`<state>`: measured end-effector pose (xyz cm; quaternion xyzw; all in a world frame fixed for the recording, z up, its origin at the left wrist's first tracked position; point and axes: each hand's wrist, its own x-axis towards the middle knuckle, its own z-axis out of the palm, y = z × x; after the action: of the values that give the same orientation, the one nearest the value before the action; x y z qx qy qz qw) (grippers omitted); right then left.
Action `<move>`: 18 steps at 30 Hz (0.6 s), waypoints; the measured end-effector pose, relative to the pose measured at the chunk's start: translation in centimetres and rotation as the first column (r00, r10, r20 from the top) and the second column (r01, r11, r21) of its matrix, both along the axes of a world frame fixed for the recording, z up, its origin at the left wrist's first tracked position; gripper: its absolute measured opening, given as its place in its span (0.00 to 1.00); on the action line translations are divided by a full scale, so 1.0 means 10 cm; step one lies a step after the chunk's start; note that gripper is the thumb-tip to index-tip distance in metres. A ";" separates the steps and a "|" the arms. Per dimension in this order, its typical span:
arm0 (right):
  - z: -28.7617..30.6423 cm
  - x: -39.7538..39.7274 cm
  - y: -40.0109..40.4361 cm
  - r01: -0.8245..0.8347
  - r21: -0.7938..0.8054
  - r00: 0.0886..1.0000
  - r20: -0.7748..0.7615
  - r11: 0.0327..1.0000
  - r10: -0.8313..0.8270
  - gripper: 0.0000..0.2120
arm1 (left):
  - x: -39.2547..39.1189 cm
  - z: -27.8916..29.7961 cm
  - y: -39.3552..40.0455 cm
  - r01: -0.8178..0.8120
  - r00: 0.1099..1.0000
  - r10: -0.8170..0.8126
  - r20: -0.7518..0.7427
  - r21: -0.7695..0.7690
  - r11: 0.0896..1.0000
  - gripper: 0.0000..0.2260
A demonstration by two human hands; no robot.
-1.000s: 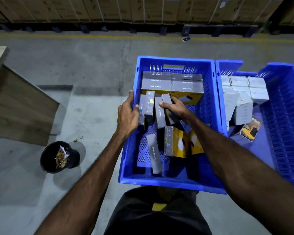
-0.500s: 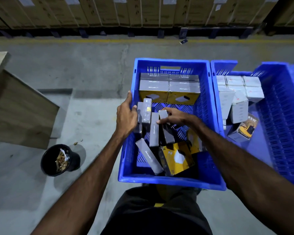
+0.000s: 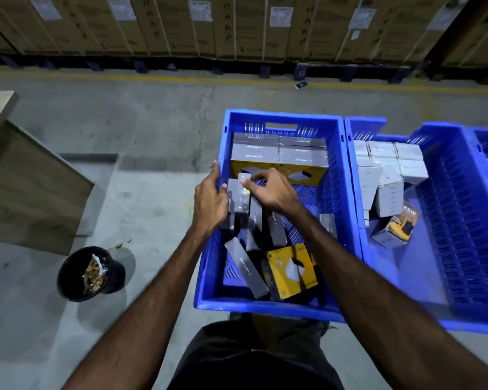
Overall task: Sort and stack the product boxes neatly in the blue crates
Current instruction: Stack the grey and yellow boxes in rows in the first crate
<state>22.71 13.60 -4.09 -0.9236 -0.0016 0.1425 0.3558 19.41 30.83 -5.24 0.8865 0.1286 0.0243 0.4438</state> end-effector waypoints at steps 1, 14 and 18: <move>0.03 -0.03 0.05 0.001 -0.094 0.999 0.051 0.996 0.003 0.33 | 0.01 -0.01 0.00 0.000 1.000 0.000 0.003 0.000 1.000 0.29; 0.26 0.05 0.27 0.160 -0.268 0.985 0.110 0.950 -0.135 0.24 | 0.00 0.03 0.02 0.020 1.000 -0.020 0.012 -0.034 0.999 0.29; 0.62 -0.05 0.01 0.301 -0.004 0.947 0.123 0.954 -0.298 0.23 | -0.01 0.03 0.01 0.044 0.998 -0.041 0.045 -0.068 0.997 0.28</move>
<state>22.24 13.74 2.13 -0.9241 0.1190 0.0308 0.3619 19.35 30.98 -4.93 0.8726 0.1008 0.0296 0.4770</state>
